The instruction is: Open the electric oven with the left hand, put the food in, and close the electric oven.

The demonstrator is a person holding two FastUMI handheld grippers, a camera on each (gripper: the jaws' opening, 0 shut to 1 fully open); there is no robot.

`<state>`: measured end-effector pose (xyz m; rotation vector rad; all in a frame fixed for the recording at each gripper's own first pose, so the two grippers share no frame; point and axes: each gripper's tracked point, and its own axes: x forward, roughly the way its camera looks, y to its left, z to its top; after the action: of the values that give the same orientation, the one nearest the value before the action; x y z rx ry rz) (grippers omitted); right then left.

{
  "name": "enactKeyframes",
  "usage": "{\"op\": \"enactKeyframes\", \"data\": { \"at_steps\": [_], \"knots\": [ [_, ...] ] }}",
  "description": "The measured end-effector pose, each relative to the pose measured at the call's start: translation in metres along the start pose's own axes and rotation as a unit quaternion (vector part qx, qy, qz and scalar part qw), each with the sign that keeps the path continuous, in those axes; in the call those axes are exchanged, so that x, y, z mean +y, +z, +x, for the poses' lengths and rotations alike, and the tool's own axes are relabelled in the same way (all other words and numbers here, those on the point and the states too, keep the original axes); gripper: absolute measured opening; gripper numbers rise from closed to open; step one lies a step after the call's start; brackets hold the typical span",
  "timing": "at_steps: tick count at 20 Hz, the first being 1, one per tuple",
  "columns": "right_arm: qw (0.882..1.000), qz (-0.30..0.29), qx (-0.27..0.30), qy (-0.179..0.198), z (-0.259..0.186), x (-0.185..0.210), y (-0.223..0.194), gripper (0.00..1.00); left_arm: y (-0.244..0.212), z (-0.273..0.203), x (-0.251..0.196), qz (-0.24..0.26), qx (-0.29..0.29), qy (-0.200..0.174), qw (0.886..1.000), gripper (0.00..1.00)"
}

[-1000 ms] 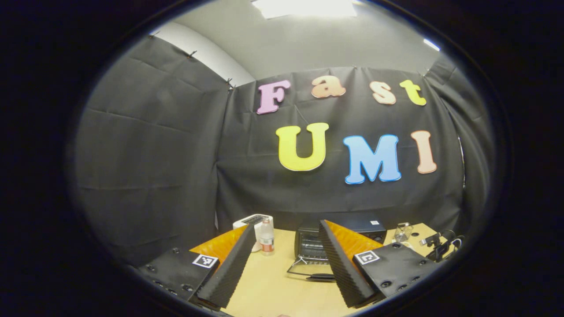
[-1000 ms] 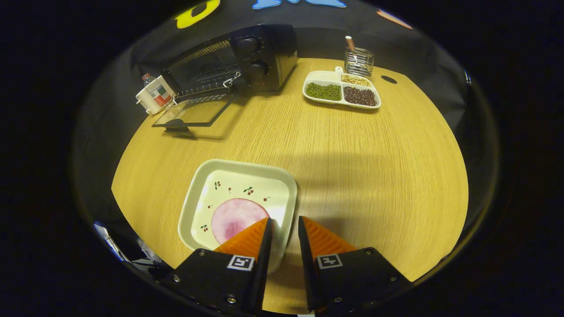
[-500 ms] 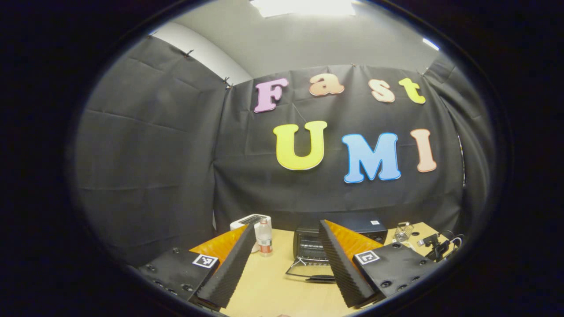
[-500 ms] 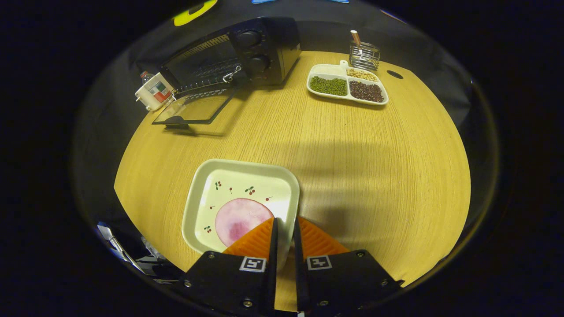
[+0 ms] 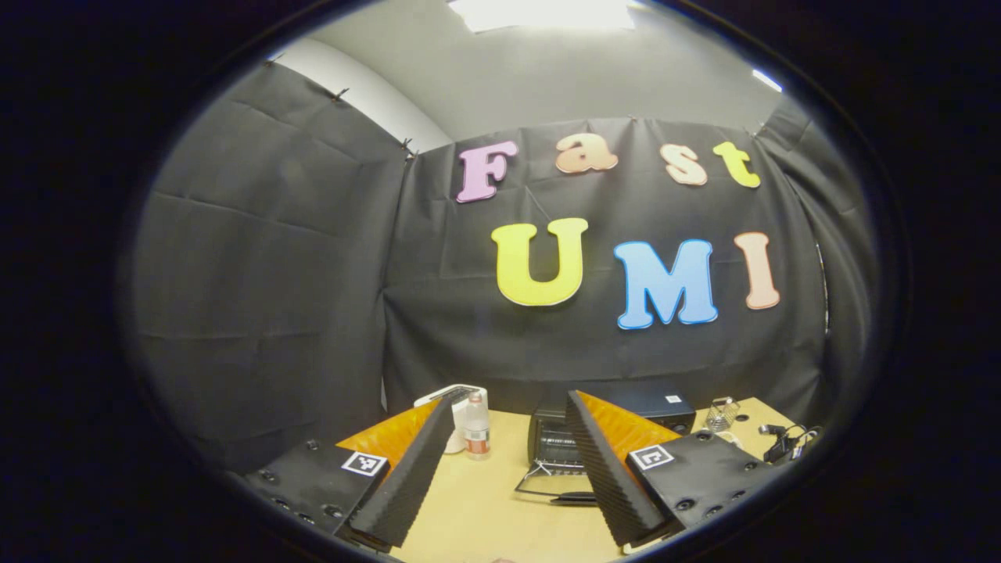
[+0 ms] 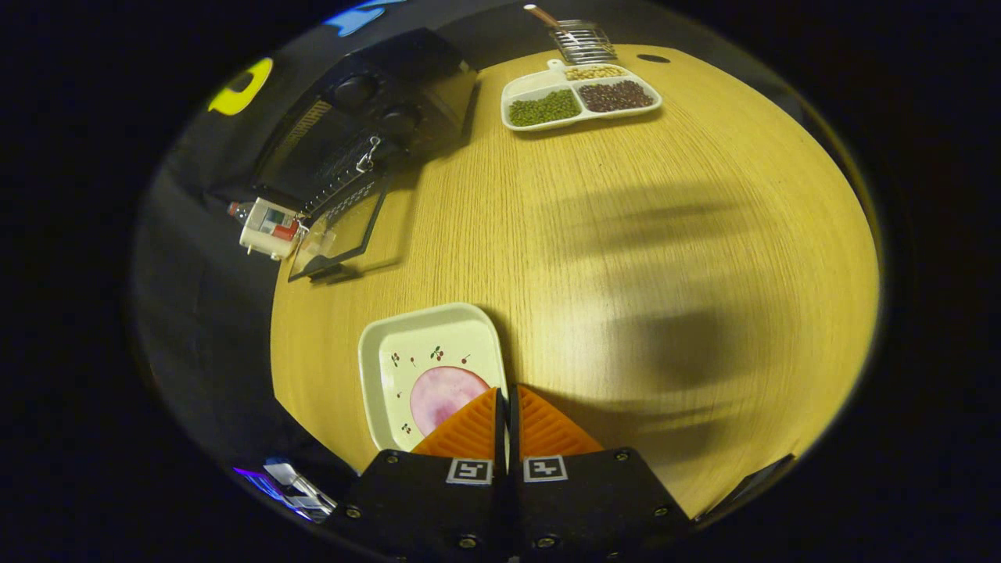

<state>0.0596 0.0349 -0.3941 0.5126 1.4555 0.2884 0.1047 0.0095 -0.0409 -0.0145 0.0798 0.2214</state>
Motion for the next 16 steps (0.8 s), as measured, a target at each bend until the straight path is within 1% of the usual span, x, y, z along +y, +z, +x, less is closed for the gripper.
{"op": "enactKeyframes", "data": {
  "at_steps": [2,3,4,5,6,7,9,10,11,15,16],
  "knots": [
    [1.0,0.024,-0.004,0.02,-0.001,0.007,0.002,0.01,0.002,0.003,0.004,-0.001,-0.003,0.0,1.0,1.0],
    [0.999,0.03,-0.005,0.026,-0.003,0.01,0.003,0.0,0.002,0.004,0.004,0.0,-0.003,-0.001,1.0,0.9],
    [0.999,0.034,-0.01,0.028,-0.004,0.012,0.005,0.0,0.001,0.006,0.004,0.0,-0.002,-0.003,1.0,1.0],
    [0.999,0.036,-0.01,0.031,-0.006,0.014,0.005,0.01,0.0,0.007,0.004,-0.001,-0.002,-0.006,1.0,1.0],
    [0.999,0.038,-0.011,0.034,-0.007,0.016,0.004,0.01,-0.001,0.009,0.003,-0.002,-0.001,-0.009,1.0,0.97],
    [0.998,0.038,-0.011,0.039,-0.01,0.019,0.004,0.01,-0.001,0.011,0.002,-0.003,-0.001,-0.012,1.0,1.0],
    [0.998,0.037,-0.012,0.048,-0.011,0.026,0.001,0.01,-0.003,0.015,0.002,-0.003,0.0,-0.016,1.0,1.0],
    [0.998,0.04,-0.011,0.055,-0.013,0.031,0.0,0.01,-0.002,0.017,0.001,-0.004,0.0,-0.018,1.0,0.97],
    [0.997,0.044,-0.012,0.063,-0.014,0.036,0.001,0.0,-0.001,0.018,0.001,-0.004,0.0,-0.02,1.0,1.0],
    [0.993,0.065,-0.014,0.093,-0.018,0.061,0.002,0.0,-0.003,0.023,0.005,-0.008,-0.001,-0.026,1.0,1.0],
    [0.992,0.07,-0.016,0.099,-0.019,0.067,0.003,0.01,-0.003,0.025,0.006,-0.008,-0.001,-0.027,1.0,0.97]
  ]
}}
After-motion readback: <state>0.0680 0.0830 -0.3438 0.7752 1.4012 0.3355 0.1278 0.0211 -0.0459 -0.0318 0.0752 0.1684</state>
